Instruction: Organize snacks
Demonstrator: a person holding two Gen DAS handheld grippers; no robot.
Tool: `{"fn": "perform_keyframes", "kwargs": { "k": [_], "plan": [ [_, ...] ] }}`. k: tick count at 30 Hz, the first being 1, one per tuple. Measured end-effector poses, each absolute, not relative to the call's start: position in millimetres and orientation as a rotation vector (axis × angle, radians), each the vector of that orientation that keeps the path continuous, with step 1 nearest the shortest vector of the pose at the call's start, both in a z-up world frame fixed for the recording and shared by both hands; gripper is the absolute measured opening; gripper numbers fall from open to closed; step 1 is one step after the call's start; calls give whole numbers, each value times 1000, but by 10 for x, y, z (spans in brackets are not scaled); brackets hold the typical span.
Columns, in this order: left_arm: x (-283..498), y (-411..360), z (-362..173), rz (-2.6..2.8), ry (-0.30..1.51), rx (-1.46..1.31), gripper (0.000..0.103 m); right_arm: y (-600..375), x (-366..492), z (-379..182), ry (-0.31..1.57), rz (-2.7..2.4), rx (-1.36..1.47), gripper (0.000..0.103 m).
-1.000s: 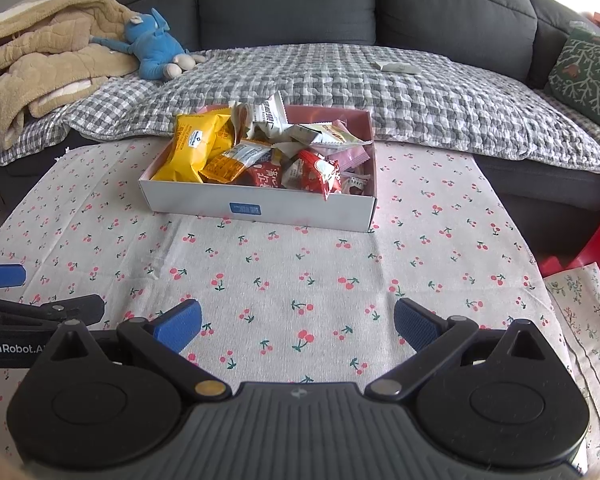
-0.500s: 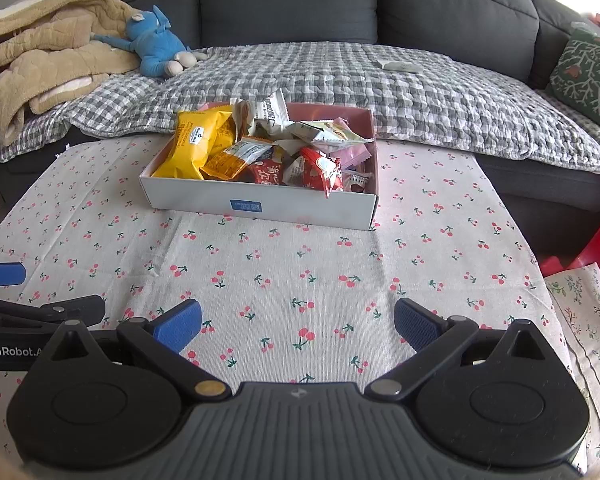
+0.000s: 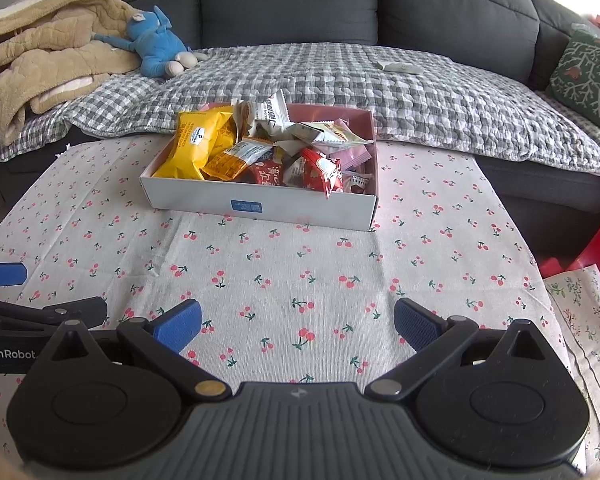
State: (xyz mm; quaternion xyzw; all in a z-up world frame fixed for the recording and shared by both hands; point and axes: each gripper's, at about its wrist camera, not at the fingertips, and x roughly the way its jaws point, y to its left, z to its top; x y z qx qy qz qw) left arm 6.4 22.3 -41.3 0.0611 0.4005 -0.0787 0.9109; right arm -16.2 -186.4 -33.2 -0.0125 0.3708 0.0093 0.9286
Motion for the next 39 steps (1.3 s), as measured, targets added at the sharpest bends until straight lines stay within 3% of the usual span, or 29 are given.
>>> {"fn": "perform_keyframes", "kwargs": {
  "k": [39],
  "plan": [
    [51,250,-387,-162,822,126,103,-1861,-152,-335,770,19,-26,103]
  ]
}}
